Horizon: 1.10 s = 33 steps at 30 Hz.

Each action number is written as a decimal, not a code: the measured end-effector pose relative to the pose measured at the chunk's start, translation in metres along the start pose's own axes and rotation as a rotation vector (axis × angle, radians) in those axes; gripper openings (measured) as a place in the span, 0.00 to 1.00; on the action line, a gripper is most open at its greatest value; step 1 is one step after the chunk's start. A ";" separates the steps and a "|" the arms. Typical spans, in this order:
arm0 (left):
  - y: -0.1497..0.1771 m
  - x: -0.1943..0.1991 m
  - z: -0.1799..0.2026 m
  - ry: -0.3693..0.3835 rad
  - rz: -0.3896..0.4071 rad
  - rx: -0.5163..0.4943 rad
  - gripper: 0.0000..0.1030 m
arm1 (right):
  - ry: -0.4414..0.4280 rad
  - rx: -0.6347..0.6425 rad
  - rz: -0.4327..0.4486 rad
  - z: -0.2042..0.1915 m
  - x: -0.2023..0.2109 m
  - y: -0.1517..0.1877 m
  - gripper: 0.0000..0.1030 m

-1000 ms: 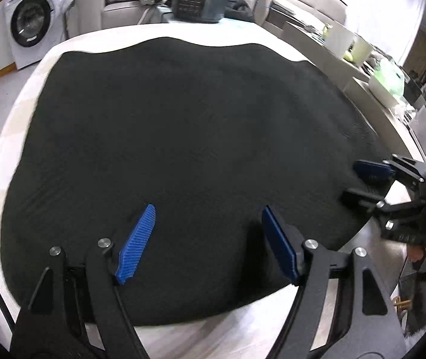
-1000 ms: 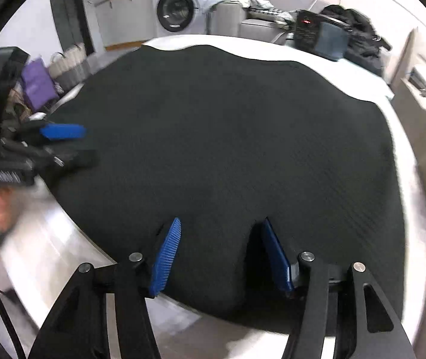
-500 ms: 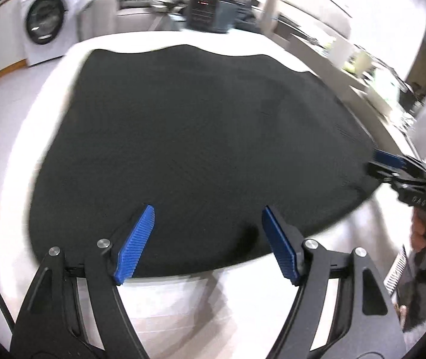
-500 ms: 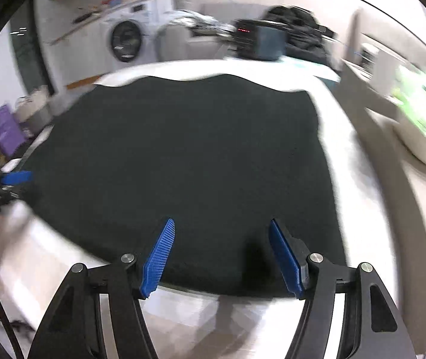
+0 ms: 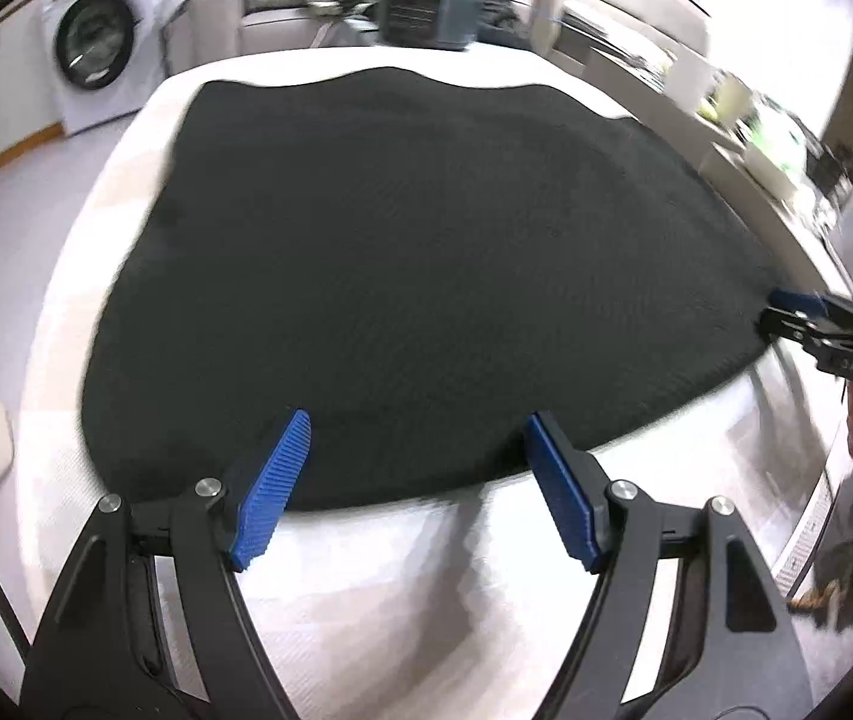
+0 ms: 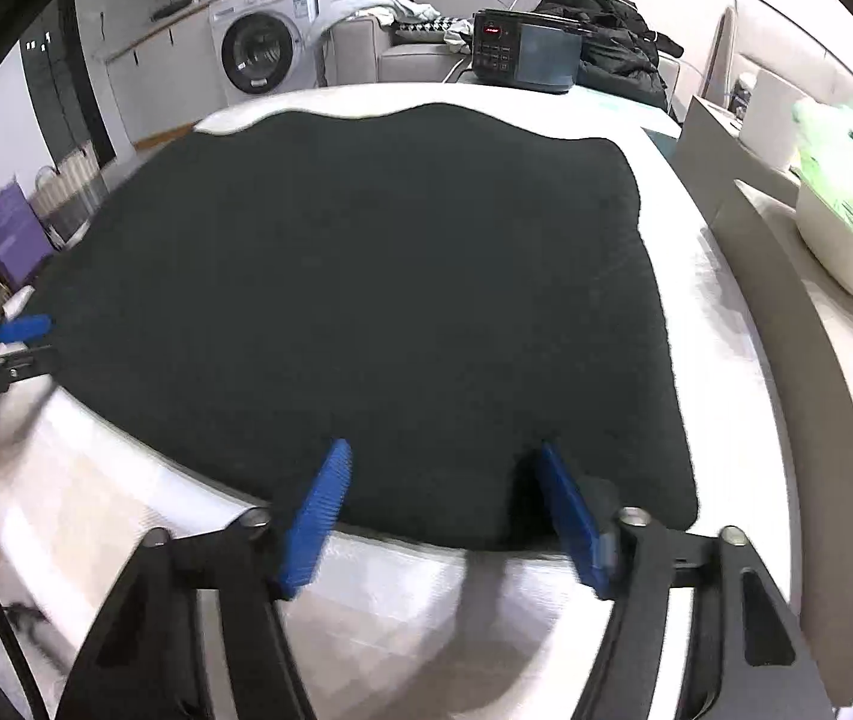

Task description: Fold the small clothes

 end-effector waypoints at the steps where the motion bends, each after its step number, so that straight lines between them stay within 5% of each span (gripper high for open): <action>1: -0.002 0.003 -0.003 0.000 0.010 0.006 0.69 | 0.008 -0.018 0.011 0.004 0.004 -0.004 0.63; 7: -0.034 -0.015 0.006 0.020 0.020 -0.013 0.69 | -0.024 -0.056 0.040 -0.025 -0.001 -0.032 0.65; 13: -0.064 -0.060 0.008 0.001 -0.030 -0.049 0.69 | -0.037 0.094 0.037 -0.077 -0.020 -0.047 0.65; 17: -0.067 -0.055 -0.008 -0.031 -0.025 -0.055 0.69 | 0.016 0.131 0.035 -0.063 -0.040 -0.054 0.68; 22: -0.059 -0.029 -0.047 -0.079 0.003 0.010 0.69 | 0.149 0.007 -0.005 0.011 -0.042 -0.037 0.69; 27: -0.075 -0.024 -0.047 -0.062 0.026 0.008 0.69 | 0.113 -0.076 0.006 0.028 -0.032 -0.042 0.69; 33: -0.117 -0.077 -0.012 0.019 -0.034 -0.037 0.69 | 0.000 0.020 0.043 -0.036 -0.046 -0.087 0.69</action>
Point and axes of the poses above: each gripper's, at about its wrist camera, not at the fingertips, and x roughly against the way its jaws point, z to its right, y to its underside, the point moved 7 cm from there along -x, roughly the way its jaws point, and after that the axes turned 15 degrees about y, right-handed, at the moved point
